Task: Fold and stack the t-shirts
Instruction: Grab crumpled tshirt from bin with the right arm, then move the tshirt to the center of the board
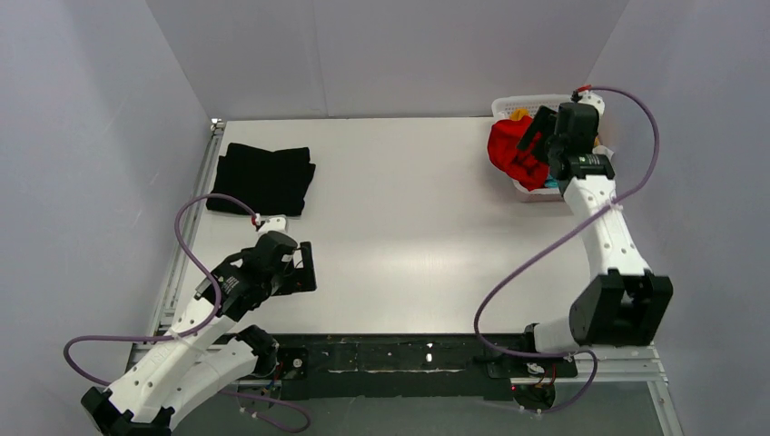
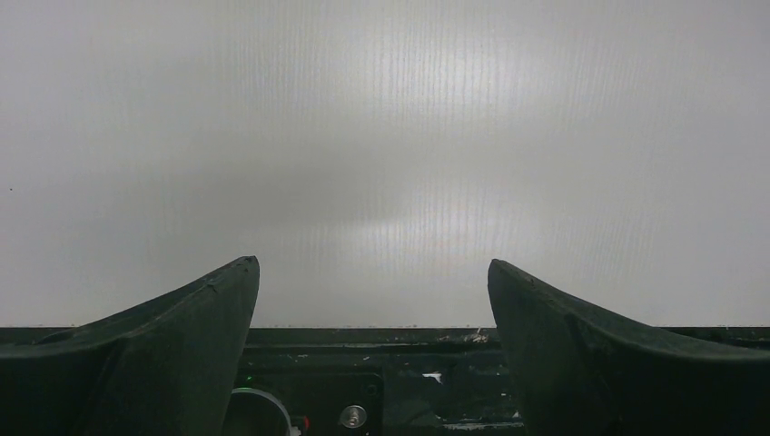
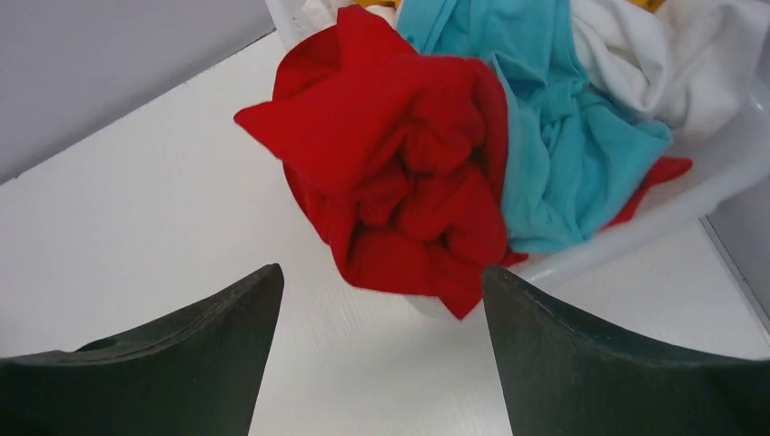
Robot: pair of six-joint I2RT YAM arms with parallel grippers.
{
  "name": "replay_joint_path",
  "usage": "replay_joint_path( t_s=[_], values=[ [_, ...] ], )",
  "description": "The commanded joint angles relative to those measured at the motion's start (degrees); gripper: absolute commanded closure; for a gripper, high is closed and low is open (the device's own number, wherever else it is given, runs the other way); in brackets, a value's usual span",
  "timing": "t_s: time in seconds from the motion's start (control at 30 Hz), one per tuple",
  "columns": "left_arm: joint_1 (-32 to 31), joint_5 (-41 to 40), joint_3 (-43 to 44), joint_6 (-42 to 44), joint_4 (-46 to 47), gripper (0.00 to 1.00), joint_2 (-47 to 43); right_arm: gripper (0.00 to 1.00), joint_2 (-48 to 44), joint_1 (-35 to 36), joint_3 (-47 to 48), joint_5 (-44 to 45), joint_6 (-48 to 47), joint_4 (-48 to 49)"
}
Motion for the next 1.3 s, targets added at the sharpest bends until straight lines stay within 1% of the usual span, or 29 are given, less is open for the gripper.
replay_joint_path(
  t_s=[0.0, 0.03, 0.1, 0.17, 0.2, 0.27, 0.3, 0.33, 0.47, 0.57, 0.67, 0.77, 0.83, 0.9, 1.0, 1.07, 1.1, 1.17, 1.27],
  values=[
    [-0.3, -1.9, 2.1, 0.3, -5.0, 0.02, 0.9, 0.13, 12.7, -3.2, 10.4, -6.9, -5.9, 4.4],
    [-0.3, -1.8, 2.2, 0.2, -5.2, 0.02, 0.9, 0.13, 15.9, -3.6, 12.6, -7.2, -6.4, 4.4],
    [-0.2, -2.2, 2.4, 0.1, -5.9, 0.02, 1.0, 0.18, 21.9, -3.8, 17.1, -7.3, -8.2, 3.6],
    [-0.3, -2.9, 2.8, -0.1, -7.1, 0.02, 0.7, 0.27, 27.5, -3.9, 22.8, -5.9, -8.7, 0.0],
    [-0.3, -3.2, 2.9, -0.2, -7.7, 0.02, 0.4, 0.38, 30.2, -3.9, 25.2, -5.9, -8.7, -2.6],
    [-0.3, -3.8, 2.8, -0.2, -8.8, 0.02, -0.4, 0.76, 31.5, -3.9, 28.4, -5.8, -8.5, -4.7],
    [-0.3, -4.1, 2.6, -0.2, -8.9, 0.02, -0.9, 0.91, 31.0, -3.9, 29.2, -5.7, -8.4, -4.7],
    [-0.3, -4.3, 2.5, -0.2, -9.0, 0.02, -1.5, 0.99, 29.9, -3.9, 29.6, -5.4, -8.3, -4.5],
    [-0.3, -5.0, 2.0, -0.7, -9.0, 0.02, -2.9, 0.99, 23.6, -3.9, 33.9, -4.3, -9.1, -5.5],
    [-0.3, -5.5, 1.7, -0.7, -8.8, 0.02, -3.0, 0.99, 18.4, -3.9, 37.1, -5.6, -9.8, -4.9],
    [-0.3, -6.1, 1.0, -0.1, -8.0, 0.02, -3.0, 0.99, 13.3, -3.9, 37.7, -12.0, -10.6, 0.9],
    [-0.2, -6.7, 0.8, -0.2, -7.7, 0.02, -3.1, 0.99, 9.7, -3.9, 39.6, -14.4, -8.7, 6.7],
    [-0.3, -6.6, 0.9, -0.4, -7.7, 0.02, -3.1, 0.99, 9.4, -3.9, 44.2, -18.8, -6.9, 7.2],
    [-0.3, -6.7, 0.9, -0.5, -7.6, 0.02, -3.1, 0.99, 10.5, -3.9, 50.8, -24.0, -4.5, 5.8],
    [-0.2, -6.8, 1.0, -0.7, -7.4, 0.02, -3.1, 0.99, 12.7, -3.8, 59.7, -32.8, 1.4, 4.8],
    [-0.2, -6.8, 1.1, -0.7, -7.5, 0.02, -3.1, 0.99, 12.7, -3.1, 62.4, -37.4, 5.4, 5.7],
    [-0.3, -6.9, 1.3, -0.8, -7.6, 0.02, -3.1, 0.99, 12.1, -2.6, 62.3, -39.0, 7.4, 6.6],
    [-0.3, -6.8, 1.6, -0.7, -7.8, 0.02, -3.0, 0.99, 10.6, 0.6, 61.2, -41.6, 9.4, 7.6],
    [-0.3, -6.7, 2.3, -0.7, -8.5, 0.02, -2.9, 0.99, 8.4, 9.2, 59.1, -43.8, 7.4, 8.4]
  ],
)
